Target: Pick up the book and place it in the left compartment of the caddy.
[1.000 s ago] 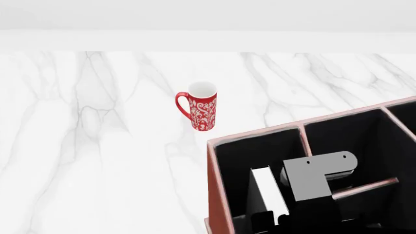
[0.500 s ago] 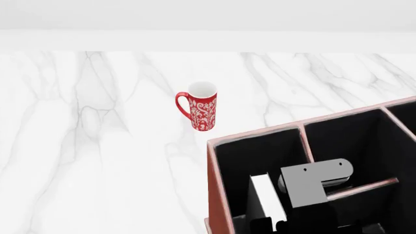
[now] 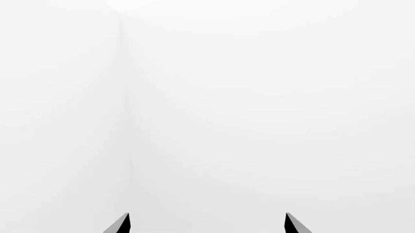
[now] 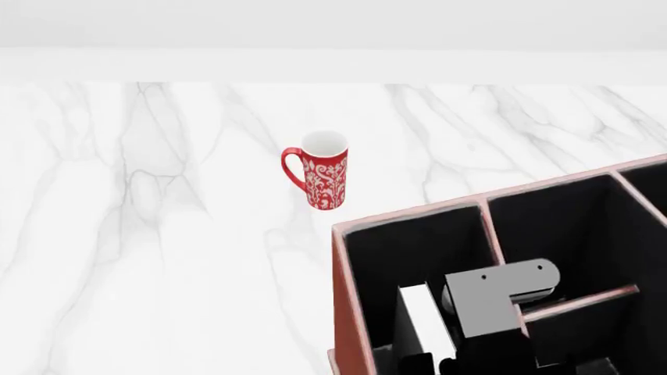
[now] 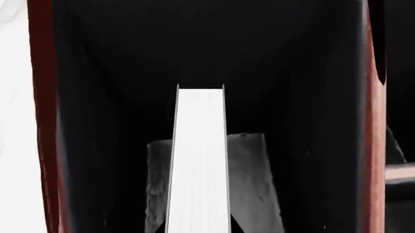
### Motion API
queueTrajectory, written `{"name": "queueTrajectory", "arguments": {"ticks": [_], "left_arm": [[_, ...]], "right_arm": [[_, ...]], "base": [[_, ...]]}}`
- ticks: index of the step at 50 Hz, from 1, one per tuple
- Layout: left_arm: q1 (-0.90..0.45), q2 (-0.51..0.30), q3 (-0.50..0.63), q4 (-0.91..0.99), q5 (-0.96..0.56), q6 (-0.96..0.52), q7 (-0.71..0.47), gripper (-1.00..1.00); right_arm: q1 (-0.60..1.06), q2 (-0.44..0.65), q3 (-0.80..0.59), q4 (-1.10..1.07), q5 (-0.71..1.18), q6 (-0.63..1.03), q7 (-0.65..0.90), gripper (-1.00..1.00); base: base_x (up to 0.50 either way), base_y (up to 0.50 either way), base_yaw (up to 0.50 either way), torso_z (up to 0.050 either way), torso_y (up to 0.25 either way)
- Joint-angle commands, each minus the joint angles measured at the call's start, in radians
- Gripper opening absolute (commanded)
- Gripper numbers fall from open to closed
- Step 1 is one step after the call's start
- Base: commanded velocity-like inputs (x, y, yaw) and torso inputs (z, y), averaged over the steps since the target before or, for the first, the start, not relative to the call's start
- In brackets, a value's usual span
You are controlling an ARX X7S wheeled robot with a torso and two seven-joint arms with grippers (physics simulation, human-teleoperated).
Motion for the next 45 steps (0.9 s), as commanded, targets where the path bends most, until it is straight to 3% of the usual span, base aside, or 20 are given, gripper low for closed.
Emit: {"name": "queueTrajectory", "arguments": {"ticks": [1,38,39,45], "left_arm": [[0.001,-0.001,-0.001,-0.001,-0.001,0.003,-0.001,1.0],[0.009,-0.005,0.001,0.004,-0.002,0.009,-0.003,1.0],[0.009,-0.006,-0.001,0.006,-0.006,0.007,-0.003,1.0],[0.01,-0.007,-0.003,0.008,-0.008,0.006,-0.004,1.0]], "right_arm": [[0.01,-0.002,0.013,0.0,-0.054,0.0,-0.023,-1.0],[-0.01,-0.005,0.013,0.017,-0.057,-0.022,-0.022,-1.0],[-0.01,-0.004,0.014,0.015,-0.056,-0.022,-0.021,1.0],[-0.006,-0.006,0.016,0.016,-0.051,-0.021,-0.015,1.0]], "base": [[0.0,0.0,0.0,0.0,0.0],[0.0,0.0,0.0,0.0,0.0],[0.0,0.0,0.0,0.0,0.0],[0.0,0.0,0.0,0.0,0.0]]}}
